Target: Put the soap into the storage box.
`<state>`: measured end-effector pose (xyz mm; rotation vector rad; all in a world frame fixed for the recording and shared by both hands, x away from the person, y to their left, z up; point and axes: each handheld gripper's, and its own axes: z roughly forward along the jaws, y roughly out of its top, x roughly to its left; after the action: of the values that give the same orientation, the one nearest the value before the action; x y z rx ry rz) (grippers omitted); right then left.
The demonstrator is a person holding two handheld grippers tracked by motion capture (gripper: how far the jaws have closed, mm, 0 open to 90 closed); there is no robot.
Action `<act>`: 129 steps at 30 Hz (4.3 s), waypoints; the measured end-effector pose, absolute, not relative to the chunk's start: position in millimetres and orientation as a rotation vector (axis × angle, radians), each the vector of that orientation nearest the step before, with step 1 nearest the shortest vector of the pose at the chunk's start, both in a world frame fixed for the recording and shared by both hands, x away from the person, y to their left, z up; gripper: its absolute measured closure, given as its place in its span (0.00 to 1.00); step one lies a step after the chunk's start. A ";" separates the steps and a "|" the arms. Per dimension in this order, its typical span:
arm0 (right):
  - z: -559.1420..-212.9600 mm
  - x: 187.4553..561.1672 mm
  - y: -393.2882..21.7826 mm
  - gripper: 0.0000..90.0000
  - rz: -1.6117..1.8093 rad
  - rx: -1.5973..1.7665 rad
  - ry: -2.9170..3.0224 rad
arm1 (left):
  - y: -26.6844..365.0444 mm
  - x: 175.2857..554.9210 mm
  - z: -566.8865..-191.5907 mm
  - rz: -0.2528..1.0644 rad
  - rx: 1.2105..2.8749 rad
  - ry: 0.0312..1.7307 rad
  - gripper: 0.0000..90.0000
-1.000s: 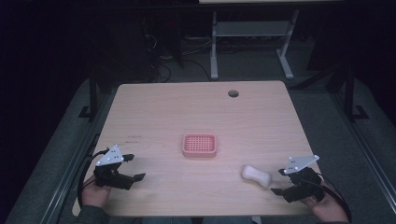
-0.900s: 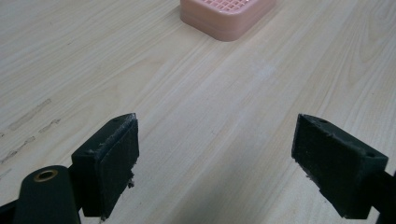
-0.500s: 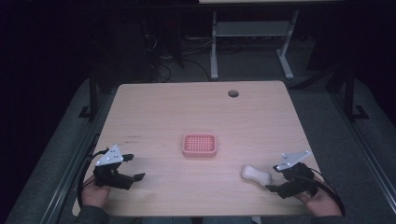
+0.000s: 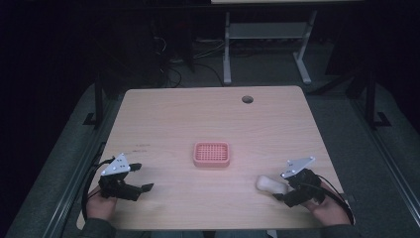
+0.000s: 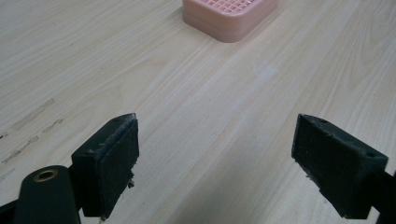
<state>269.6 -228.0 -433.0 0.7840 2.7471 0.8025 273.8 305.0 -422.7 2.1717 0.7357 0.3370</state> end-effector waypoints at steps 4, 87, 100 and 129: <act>-433.2 273.1 -222.4 0.28 0.795 0.768 2.752 | 305.0 273.7 -422.5 0.337 2.168 0.737 0.16; -430.1 301.1 -180.0 0.54 0.672 0.575 2.895 | 309.3 273.7 -420.6 0.346 2.136 0.754 0.16; -426.4 320.0 -166.3 0.54 0.707 0.540 2.920 | 309.3 273.5 -420.4 0.347 2.129 0.755 0.16; -420.4 353.5 -138.9 0.54 0.779 0.476 2.964 | 307.7 274.8 -420.8 0.346 2.135 0.751 0.16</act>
<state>353.5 -138.9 -420.4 0.4757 2.9637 0.7792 274.8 307.7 -420.8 2.1348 0.7508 0.3457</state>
